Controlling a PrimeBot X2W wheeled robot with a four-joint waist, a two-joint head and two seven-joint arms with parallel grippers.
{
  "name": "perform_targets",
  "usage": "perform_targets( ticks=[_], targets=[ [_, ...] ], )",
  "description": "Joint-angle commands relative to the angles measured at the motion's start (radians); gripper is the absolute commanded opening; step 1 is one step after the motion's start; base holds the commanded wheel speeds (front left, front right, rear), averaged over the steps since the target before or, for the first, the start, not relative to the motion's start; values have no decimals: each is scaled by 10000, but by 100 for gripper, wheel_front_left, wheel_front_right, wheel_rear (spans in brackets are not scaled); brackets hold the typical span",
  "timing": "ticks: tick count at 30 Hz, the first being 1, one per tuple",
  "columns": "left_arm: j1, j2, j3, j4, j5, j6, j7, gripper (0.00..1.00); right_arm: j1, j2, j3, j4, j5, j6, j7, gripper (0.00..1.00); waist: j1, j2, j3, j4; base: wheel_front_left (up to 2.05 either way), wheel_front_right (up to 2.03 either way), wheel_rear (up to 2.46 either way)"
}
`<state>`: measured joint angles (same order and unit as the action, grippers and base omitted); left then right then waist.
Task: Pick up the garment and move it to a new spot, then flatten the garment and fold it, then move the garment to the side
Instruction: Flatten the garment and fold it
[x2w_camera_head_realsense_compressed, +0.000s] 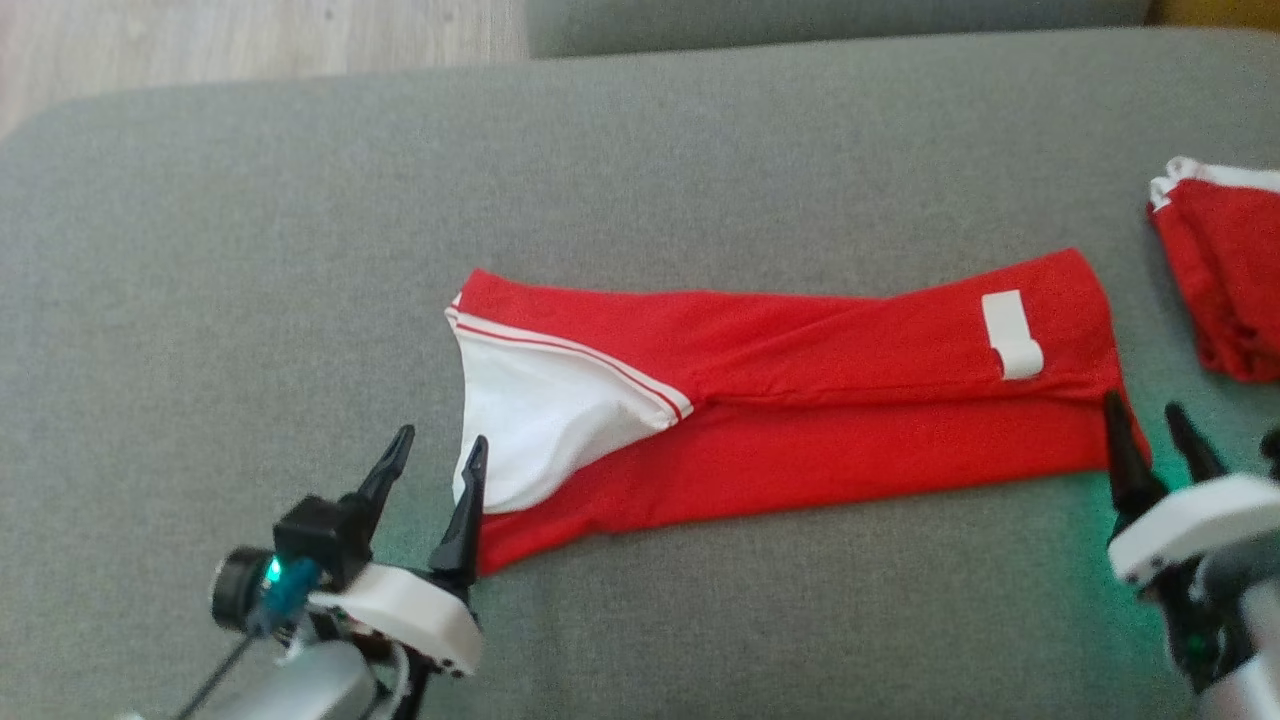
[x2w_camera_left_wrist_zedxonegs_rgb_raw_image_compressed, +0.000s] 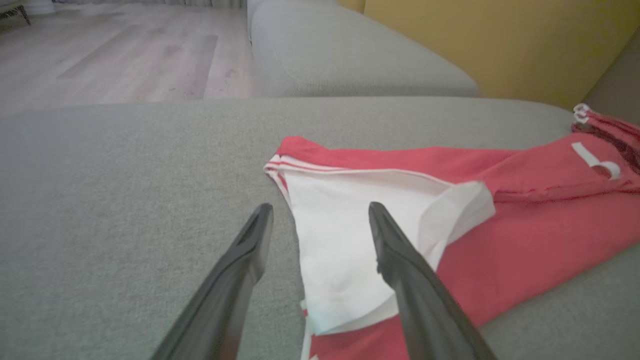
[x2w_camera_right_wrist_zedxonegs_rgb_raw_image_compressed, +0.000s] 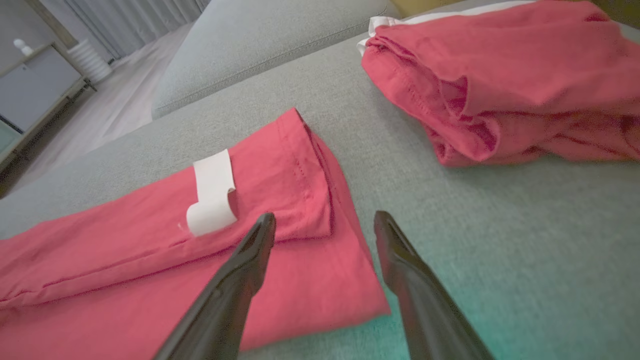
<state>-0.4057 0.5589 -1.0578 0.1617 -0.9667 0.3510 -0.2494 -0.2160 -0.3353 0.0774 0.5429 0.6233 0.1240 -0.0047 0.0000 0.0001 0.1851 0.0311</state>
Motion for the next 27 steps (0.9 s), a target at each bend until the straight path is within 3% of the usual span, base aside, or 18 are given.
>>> perform_targets(
  ticks=[1,3,7,14,27],
  targets=[
    [56,80,630,-189,277,91,-119,100,166,-34,54,-305,-71,67,-215,100,0,-1,-292,-5,0,0,0],
    [998,-629,1861,-349,1359,337,-121,100,634,413,-236,-386,-201,67,-599,100,0,-1,-698,49,0,0,0],
    [2127,-1438,3121,-723,3073,560,-122,100,1092,852,-771,-442,-380,67,-764,100,0,-1,-1101,261,0,0,0],
    [3456,-2609,4154,-1613,5757,735,-123,100,629,1382,-2387,103,-704,67,-295,100,0,-1,-1192,912,0,0,0],
    [4248,-3679,5010,-1697,7460,-232,-123,100,-1151,1329,-4203,3148,-2371,67,910,100,0,-1,-939,1565,0,0,0]
  ],
)
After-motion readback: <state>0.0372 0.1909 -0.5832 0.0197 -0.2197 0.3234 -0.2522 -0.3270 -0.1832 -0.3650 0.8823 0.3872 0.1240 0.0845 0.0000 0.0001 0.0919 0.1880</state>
